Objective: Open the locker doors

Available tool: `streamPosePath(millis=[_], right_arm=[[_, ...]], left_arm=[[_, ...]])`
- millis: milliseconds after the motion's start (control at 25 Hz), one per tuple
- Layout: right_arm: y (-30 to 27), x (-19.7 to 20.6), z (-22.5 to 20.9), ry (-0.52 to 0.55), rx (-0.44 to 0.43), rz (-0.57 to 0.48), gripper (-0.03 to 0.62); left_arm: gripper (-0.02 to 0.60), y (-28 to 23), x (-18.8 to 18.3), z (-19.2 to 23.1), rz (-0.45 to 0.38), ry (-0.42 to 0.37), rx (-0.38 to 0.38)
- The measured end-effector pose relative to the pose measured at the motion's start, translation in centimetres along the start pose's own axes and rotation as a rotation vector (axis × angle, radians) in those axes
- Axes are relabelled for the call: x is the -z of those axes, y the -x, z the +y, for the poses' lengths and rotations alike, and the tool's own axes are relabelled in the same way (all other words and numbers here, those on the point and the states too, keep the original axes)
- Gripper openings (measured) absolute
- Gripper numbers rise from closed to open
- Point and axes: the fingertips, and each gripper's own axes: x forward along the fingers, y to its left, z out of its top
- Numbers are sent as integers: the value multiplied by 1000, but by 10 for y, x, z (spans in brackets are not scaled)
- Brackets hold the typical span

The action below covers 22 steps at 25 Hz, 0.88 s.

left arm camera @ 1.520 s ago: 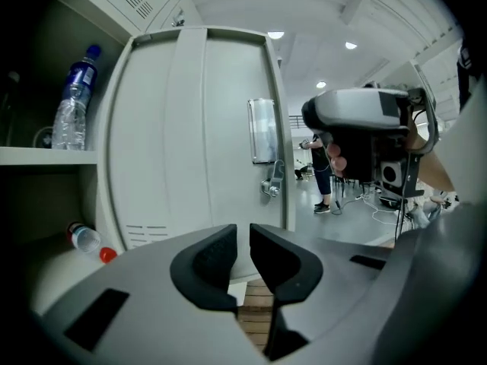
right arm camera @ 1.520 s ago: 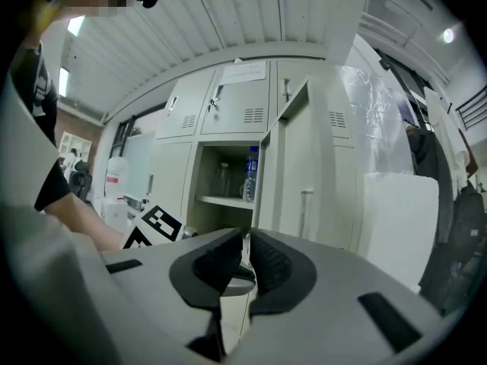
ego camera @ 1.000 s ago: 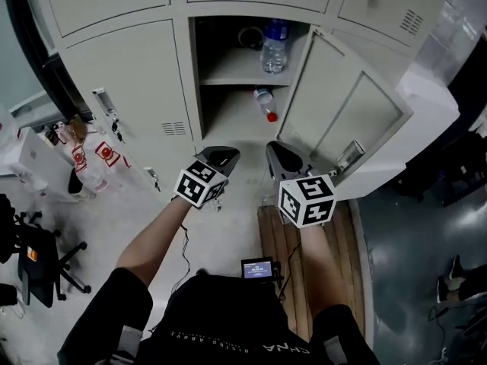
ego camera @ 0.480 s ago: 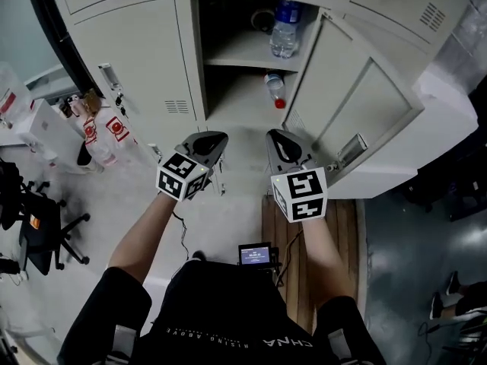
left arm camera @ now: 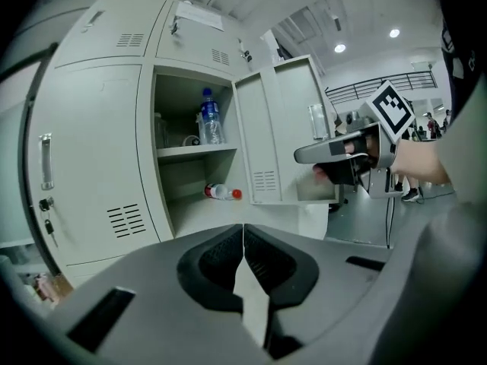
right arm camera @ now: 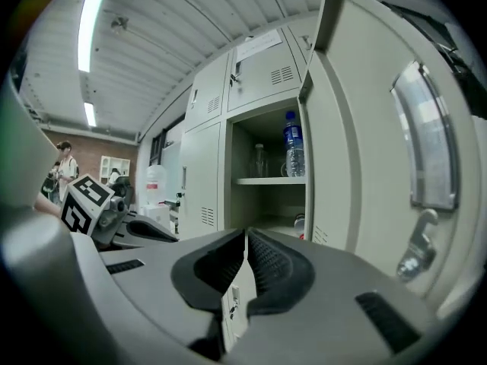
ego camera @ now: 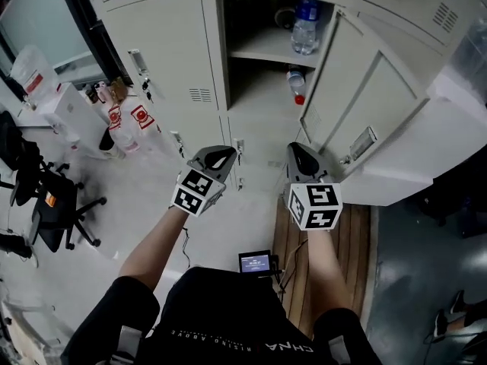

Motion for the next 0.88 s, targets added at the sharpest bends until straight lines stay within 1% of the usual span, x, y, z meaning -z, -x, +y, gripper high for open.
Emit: streamPosePath(millis=[120, 200, 320, 400, 560, 680, 760, 880], right_arm=[[23, 0, 5, 0, 63, 5, 37], [37, 6, 13, -23, 114, 24, 37], [57, 26, 39, -82, 158, 78, 37], [71, 36, 64, -81, 168, 106, 37], [101, 46, 116, -15, 166, 137, 37], [127, 49, 143, 27, 174, 147, 37], [143, 50, 151, 25, 204, 152, 37], [163, 49, 151, -18, 259, 153, 37]], left_arm=[[20, 14, 6, -10, 17, -25, -4], [20, 32, 11, -14, 15, -45, -13], [20, 71, 28, -16, 17, -52, -23], [20, 99, 42, -18, 11, -36, -16], [20, 150, 69, -27, -15, -2, 10], [20, 175, 83, -43, -15, 16, 49], [20, 187, 82, -57, -29, 19, 89], [21, 199, 68, -74, -78, 20, 132]])
